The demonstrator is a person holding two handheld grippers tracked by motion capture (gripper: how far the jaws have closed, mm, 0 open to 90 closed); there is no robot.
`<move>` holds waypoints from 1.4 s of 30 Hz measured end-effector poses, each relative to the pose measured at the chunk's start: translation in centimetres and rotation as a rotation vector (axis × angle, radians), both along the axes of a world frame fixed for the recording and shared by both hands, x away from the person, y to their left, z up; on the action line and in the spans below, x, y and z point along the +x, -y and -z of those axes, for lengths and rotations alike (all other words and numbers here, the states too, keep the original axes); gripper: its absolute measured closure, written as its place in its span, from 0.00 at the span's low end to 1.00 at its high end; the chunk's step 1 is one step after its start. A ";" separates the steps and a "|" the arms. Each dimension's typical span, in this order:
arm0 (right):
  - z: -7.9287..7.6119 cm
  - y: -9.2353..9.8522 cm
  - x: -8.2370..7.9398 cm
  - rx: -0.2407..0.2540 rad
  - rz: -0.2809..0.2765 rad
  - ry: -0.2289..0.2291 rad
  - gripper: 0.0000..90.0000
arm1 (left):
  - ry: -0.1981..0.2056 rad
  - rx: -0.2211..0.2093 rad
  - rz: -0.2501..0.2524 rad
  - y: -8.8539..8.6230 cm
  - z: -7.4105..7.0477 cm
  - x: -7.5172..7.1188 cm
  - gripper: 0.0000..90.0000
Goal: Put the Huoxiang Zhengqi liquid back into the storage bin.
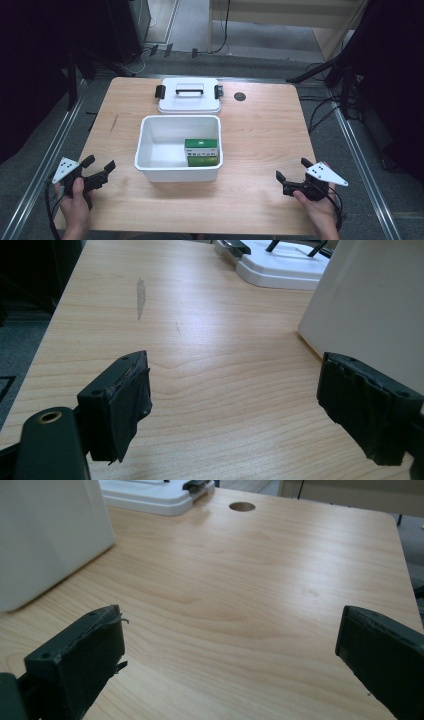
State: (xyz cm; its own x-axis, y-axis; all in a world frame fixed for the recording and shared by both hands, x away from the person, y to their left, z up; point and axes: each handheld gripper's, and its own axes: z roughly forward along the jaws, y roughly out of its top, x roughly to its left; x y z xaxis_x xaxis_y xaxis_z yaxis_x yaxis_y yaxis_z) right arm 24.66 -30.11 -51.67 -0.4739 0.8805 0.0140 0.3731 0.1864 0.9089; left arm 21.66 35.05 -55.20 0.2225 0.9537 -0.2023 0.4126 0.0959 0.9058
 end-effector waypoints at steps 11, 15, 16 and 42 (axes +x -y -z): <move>1.8 1.7 -1.4 -0.017 0.088 -0.034 0.02 | -0.001 -0.004 0.003 0.0 0.0 0.0 0.16; 2.3 2.5 -2.2 -0.019 0.118 -0.042 0.02 | -0.003 -0.006 0.004 0.0 0.0 0.0 0.16; 2.4 2.7 -2.4 -0.019 0.125 -0.041 0.02 | -0.003 -0.006 0.005 0.0 0.0 0.0 0.16; 2.9 5.3 -1.7 0.055 0.359 -0.042 0.06 | -0.010 -0.002 0.023 -0.1 0.0 0.2 0.19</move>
State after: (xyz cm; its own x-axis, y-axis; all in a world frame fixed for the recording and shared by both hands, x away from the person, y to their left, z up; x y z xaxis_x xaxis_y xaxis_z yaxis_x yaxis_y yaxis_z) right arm 22.99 -35.42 -54.54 -0.1325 0.9880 0.0792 0.4433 -0.0124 0.8963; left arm 21.87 35.11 -55.20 0.2427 0.9478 -0.2067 0.4235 0.0882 0.9016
